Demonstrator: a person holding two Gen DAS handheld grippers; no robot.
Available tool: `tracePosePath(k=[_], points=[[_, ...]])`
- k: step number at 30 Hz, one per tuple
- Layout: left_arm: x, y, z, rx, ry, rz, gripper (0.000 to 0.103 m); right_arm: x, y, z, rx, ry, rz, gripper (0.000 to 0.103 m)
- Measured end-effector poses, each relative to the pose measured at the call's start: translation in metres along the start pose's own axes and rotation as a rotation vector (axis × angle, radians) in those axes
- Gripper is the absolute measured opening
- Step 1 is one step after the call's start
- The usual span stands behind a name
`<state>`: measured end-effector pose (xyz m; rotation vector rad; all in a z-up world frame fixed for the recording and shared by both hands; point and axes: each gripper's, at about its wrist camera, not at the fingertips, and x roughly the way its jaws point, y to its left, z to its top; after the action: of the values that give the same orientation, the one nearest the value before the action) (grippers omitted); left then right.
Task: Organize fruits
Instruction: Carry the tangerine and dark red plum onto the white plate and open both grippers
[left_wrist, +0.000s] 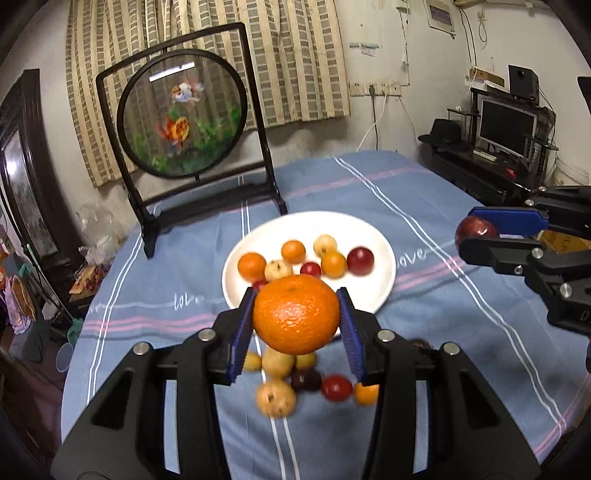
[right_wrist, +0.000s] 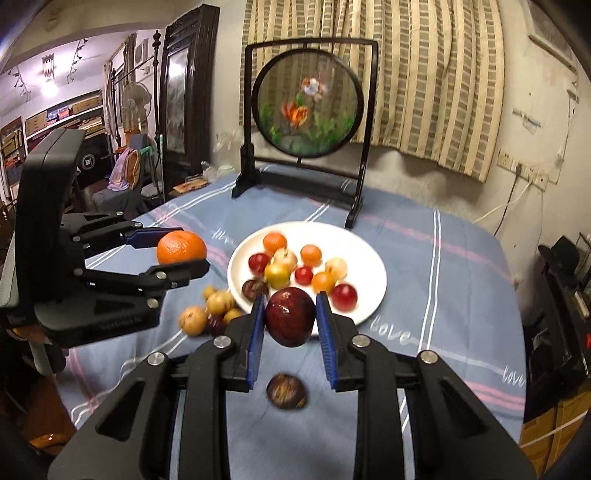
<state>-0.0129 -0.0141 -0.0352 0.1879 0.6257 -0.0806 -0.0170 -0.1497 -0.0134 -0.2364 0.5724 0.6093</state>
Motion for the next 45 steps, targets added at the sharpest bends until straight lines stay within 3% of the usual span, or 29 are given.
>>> tracePosePath(k=[14, 27, 45], points=[[0.067, 0.005, 0.024, 0.021, 0.030, 0.008, 0.044, 0.063, -0.024, 0.022, 0.007, 0.027, 0.025, 0.027], [0.122, 0.023, 0.023, -0.018, 0.118, 0.011, 0.044, 0.118, -0.040, 0.023, 0.061, 0.075, 0.051, 0.027], [0.156, 0.005, 0.015, 0.041, 0.180, 0.007, 0.045, 0.166, -0.047, 0.044, 0.124, 0.114, 0.053, 0.028]])
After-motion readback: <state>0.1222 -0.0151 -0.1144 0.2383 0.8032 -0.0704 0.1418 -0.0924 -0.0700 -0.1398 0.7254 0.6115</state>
